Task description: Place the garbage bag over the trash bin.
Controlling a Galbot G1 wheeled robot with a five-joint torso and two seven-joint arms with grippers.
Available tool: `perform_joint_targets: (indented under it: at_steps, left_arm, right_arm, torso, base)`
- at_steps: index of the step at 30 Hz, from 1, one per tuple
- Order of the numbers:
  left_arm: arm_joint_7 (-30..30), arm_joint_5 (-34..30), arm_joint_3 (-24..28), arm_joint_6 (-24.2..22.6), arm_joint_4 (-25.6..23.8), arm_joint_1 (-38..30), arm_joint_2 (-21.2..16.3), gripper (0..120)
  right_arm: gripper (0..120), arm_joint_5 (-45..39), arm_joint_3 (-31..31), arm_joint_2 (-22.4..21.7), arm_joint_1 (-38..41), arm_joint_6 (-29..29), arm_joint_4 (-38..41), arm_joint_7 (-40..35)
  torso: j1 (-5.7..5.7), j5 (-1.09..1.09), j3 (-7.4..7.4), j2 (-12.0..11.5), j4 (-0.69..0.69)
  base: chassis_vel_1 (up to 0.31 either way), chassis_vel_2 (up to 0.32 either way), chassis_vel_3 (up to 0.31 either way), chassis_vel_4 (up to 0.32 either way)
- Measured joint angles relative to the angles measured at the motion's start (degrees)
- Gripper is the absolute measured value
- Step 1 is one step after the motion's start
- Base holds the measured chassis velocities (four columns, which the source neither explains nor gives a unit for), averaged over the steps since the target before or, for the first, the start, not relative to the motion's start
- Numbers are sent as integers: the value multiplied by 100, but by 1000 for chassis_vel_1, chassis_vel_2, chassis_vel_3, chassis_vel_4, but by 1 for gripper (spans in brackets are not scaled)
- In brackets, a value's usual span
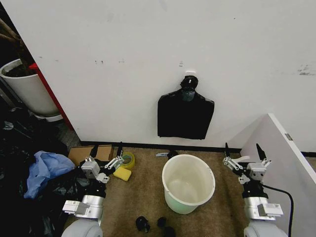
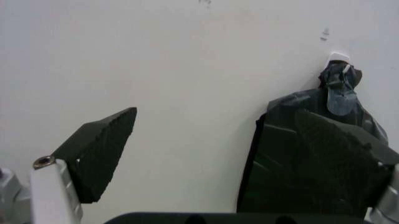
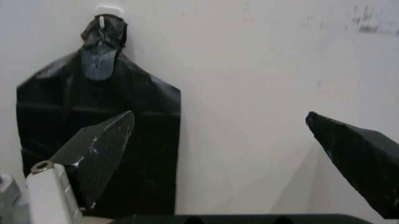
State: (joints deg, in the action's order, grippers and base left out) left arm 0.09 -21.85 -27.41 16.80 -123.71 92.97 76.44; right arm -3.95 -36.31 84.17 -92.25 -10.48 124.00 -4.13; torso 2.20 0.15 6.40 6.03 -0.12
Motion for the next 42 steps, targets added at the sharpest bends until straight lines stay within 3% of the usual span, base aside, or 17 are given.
perform_joint_targets:
  at_steps: [8, 19, 23, 29, 36, 42]
  left_arm:
    - [26, -22, -63, 4, -7, 16, -103, 100]
    - [185, 82, -75, 294, 5, 248, -145, 100]
    - [174, 84, -141, 284, -2, 259, -176, 100]
    - [42, 126, -178, 278, 37, 312, -152, 100]
    - [-62, 143, -186, 277, 134, 288, -150, 100]
    - [-115, 170, -161, 258, 195, 248, -108, 100]
  right_arm:
    - [100, -779, 421, -6, 564, 364, -324, 3]
    - [100, -1657, 684, -408, 1910, 397, -1375, 169]
    - [100, -2507, 957, -474, 2353, 706, -1419, 126]
    - [100, -5164, 1579, -348, 3424, 1185, -1784, -262]
    - [100, -5988, 1728, -31, 4086, 969, -2521, -27]
    - [100, -6038, 1735, 71, 4290, 960, -2748, -3]
  torso:
    - [0, -1, 0, 0, 0]
    - [0, 0, 0, 0, 2]
    - [0, 0, 0, 0, -1]
    - [0, -1, 1, 0, 2]
    - [0, -1, 1, 0, 1]
    - [0, -1, 0, 0, 1]
  base:
    - [0, 0, 0, 0]
    - [0, 0, 0, 0]
    - [0, 0, 0, 0]
    - [0, 0, 0, 0]
    - [0, 0, 0, 0]
    - [0, 0, 0, 0]
